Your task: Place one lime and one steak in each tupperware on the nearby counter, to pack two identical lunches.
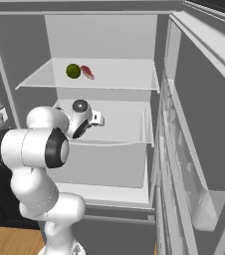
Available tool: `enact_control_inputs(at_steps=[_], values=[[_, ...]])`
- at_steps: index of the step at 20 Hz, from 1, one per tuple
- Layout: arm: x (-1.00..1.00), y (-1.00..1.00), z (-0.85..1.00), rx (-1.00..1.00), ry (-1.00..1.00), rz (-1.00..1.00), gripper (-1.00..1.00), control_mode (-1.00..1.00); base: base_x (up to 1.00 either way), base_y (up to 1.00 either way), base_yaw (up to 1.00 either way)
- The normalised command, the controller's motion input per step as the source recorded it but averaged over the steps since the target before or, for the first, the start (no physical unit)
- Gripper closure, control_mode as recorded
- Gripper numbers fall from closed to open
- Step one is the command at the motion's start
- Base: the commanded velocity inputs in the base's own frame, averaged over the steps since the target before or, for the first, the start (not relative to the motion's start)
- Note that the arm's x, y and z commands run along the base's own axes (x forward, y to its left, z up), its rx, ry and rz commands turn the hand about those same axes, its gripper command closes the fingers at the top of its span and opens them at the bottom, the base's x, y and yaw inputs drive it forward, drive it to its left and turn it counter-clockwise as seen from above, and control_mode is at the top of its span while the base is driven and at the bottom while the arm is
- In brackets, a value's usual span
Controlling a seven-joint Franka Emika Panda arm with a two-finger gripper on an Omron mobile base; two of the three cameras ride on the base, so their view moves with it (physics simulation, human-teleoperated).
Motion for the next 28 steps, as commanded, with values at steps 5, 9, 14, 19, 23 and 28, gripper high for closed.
enact_control_inputs(at_steps=[5,9,14,19,23,28], values=[[0.18,0.0,-0.23,0.0,0.0,0.0,-1.0,-1.0,0.0,0.0,0.0],[0.01,0.0,-0.36,0.0,0.04,0.0,-1.0,-1.0,0.0,0.0,0.0],[-0.27,0.0,-0.51,0.0,0.06,0.0,-1.0,-1.0,0.0,0.0,0.0],[-0.11,0.0,-0.51,0.0,0.04,0.0,-1.0,-1.0,0.0,0.0,0.0],[0.0,0.0,-0.49,0.0,0.04,0.0,1.0,-1.0,0.0,0.0,0.0],[-0.54,0.0,-0.57,0.0,0.09,-0.04,1.0,-1.0,0.0,0.0,0.0]])
